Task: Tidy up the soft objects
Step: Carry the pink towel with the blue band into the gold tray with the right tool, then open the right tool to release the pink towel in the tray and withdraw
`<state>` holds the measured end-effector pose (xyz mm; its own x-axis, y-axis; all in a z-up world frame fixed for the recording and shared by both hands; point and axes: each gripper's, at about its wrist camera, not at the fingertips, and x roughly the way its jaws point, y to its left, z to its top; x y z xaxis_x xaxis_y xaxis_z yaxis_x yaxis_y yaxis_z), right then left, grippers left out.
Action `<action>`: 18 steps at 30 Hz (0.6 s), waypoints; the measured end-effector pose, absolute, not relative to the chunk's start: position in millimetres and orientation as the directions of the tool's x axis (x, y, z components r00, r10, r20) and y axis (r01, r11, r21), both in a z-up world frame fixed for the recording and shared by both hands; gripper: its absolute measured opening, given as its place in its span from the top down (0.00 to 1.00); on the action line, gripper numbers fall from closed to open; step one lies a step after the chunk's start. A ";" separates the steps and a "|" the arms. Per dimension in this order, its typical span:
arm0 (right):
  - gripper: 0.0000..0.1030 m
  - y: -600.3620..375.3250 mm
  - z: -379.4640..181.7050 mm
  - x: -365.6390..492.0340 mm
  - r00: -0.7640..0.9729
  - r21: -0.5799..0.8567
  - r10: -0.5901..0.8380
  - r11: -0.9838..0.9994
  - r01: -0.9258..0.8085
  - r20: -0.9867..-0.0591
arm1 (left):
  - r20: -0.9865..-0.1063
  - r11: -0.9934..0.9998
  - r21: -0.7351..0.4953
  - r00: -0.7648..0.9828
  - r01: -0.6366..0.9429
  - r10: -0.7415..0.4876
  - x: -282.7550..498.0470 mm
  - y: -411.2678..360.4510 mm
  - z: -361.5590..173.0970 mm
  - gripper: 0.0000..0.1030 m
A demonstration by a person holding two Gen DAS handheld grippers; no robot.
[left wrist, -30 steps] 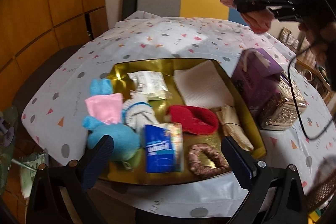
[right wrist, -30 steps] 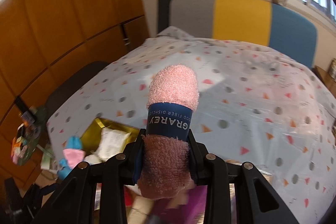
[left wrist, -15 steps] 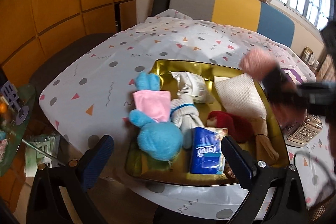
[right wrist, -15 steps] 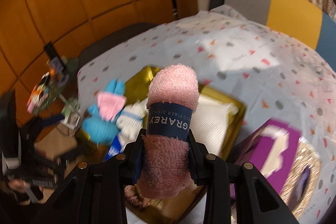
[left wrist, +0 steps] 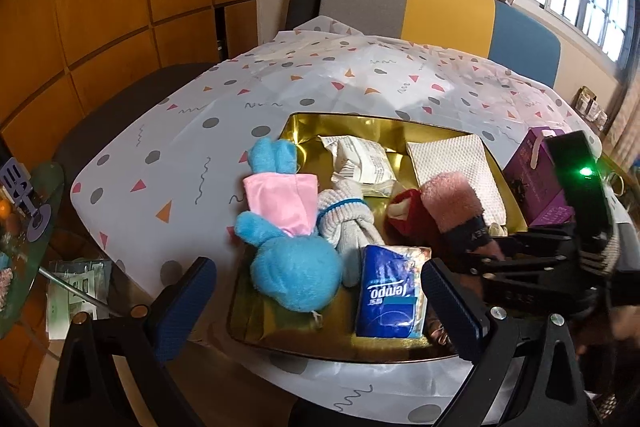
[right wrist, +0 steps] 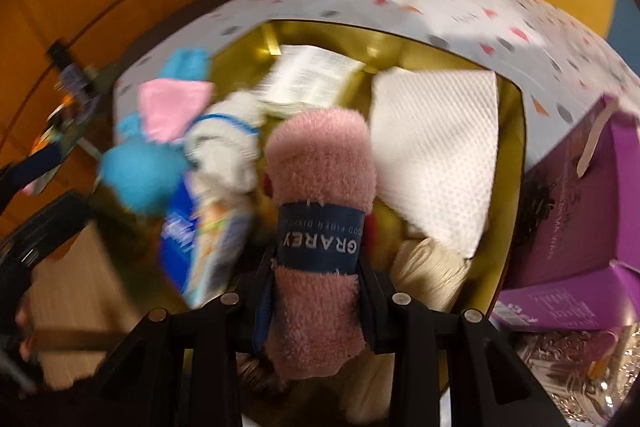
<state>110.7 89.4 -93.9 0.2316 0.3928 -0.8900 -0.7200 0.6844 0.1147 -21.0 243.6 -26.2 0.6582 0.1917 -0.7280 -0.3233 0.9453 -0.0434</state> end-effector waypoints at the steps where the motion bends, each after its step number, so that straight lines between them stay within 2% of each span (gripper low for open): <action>1: 0.66 89.6 -97.6 114.9 0.233 0.118 0.389 0.696 -0.709 -0.892 | -0.727 0.946 -0.040 0.659 -0.320 0.192 -19.8 242.1 -26.3 0.00; 8: 0.62 84.7 -99.5 114.8 0.212 0.161 0.411 0.704 -0.692 -0.887 | -0.725 0.947 -0.016 0.656 -0.320 0.210 -15.6 235.1 -26.8 0.00; 12: 0.57 77.5 -93.1 107.7 0.244 0.161 0.428 0.715 -0.680 -0.870 | -0.717 0.948 -0.019 0.664 -0.319 0.209 -17.4 233.1 -24.0 0.00; 18: 0.57 62.8 -73.0 91.8 0.323 0.132 0.448 0.729 -0.672 -0.834 | -0.705 0.947 -0.022 0.677 -0.320 0.212 -21.9 229.3 -18.3 0.00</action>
